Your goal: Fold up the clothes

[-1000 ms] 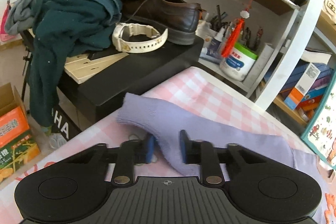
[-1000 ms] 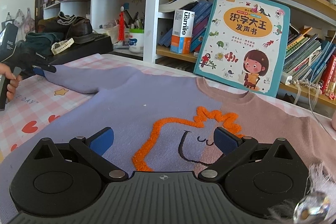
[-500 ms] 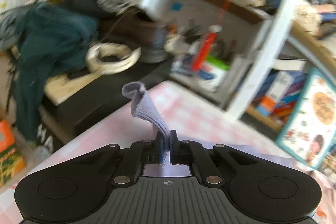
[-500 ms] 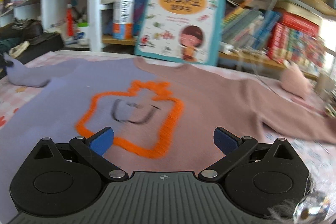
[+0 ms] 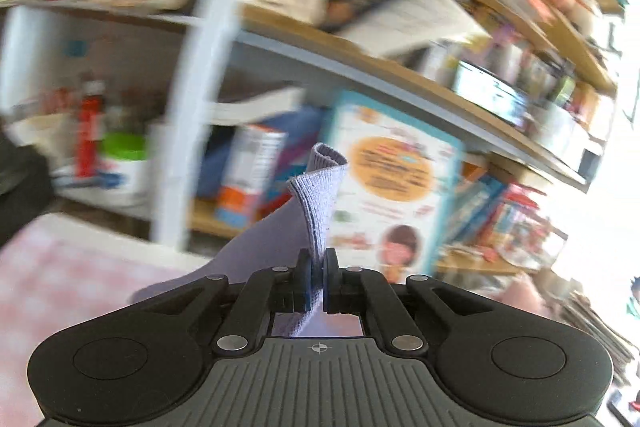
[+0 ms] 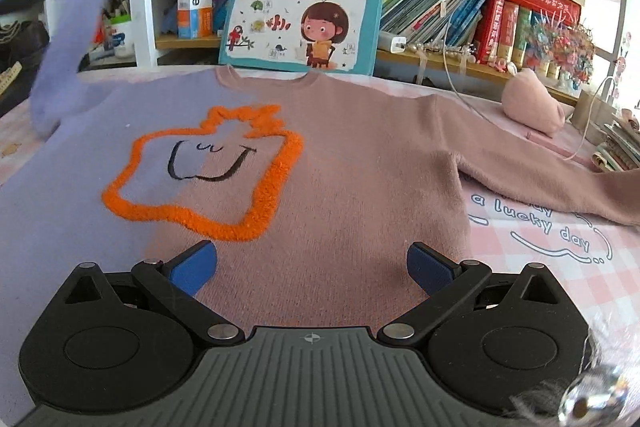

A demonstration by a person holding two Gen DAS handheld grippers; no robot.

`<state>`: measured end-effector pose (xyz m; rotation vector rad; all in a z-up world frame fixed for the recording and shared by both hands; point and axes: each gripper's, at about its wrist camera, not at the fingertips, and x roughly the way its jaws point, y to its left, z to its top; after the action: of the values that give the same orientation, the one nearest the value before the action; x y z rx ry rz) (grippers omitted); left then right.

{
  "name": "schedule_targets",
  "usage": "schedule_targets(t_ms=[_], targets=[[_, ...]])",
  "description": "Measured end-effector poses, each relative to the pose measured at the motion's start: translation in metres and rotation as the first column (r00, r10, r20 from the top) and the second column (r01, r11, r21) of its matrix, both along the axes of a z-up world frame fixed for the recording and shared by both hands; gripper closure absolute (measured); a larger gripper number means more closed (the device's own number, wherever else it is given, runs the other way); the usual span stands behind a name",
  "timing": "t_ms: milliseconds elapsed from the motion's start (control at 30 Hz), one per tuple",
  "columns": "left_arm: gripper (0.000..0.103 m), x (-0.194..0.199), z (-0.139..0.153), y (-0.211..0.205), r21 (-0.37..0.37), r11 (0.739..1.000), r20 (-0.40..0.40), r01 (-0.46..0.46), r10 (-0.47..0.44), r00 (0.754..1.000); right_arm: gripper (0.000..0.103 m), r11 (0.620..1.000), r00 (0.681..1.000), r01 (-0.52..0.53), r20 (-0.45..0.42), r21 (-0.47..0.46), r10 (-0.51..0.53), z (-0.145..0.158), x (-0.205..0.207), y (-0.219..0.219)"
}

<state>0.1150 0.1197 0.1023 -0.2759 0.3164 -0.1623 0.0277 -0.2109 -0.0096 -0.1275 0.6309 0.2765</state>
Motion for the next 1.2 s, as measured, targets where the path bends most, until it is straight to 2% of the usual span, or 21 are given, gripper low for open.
schedule_targets(t_ms=[100,233,500,633,733,800,867,933,1200], targets=[[0.100,0.021,0.005,-0.039,0.009,0.997,-0.001,0.077,-0.077,0.997,0.001,1.000,1.000,0.004,-0.011,0.017,-0.004,0.000,0.002,-0.003],[0.100,0.040,0.000,-0.081,0.028,0.991,-0.021,0.129,-0.128,0.992,0.001,0.999,1.000,0.012,-0.029,0.048,-0.011,-0.001,0.005,-0.008],[0.099,0.063,-0.039,-0.136,0.015,0.981,-0.134,0.193,-0.190,0.973,0.001,0.999,0.999,0.011,-0.030,0.052,-0.010,-0.001,0.005,-0.008],[0.098,0.066,-0.056,-0.155,0.018,0.970,-0.194,0.244,-0.236,0.952,0.001,0.998,0.999,0.011,-0.032,0.060,-0.009,-0.001,0.005,-0.009],[0.083,0.063,-0.062,-0.167,0.022,0.953,-0.222,0.301,-0.289,0.931,0.001,0.998,0.999,0.011,-0.032,0.058,-0.010,-0.002,0.006,-0.009],[0.051,0.056,-0.059,-0.169,0.011,0.941,-0.213,0.339,-0.330,0.920,0.001,0.998,0.999,0.011,-0.032,0.056,-0.010,-0.002,0.005,-0.009],[0.041,0.046,-0.051,-0.164,-0.005,0.932,-0.188,0.361,-0.356,0.915,0.001,0.998,0.999,0.011,-0.032,0.054,-0.010,-0.002,0.005,-0.009],[0.040,0.035,-0.042,-0.156,-0.014,0.928,-0.164,0.372,-0.369,0.915,0.001,0.999,0.999,0.011,-0.032,0.050,-0.010,-0.002,0.005,-0.008],[0.035,-0.017,-0.042,-0.101,0.123,0.953,-0.179,0.275,-0.251,0.951,0.001,0.999,0.999,0.011,-0.031,0.044,-0.010,-0.002,0.005,-0.007]])
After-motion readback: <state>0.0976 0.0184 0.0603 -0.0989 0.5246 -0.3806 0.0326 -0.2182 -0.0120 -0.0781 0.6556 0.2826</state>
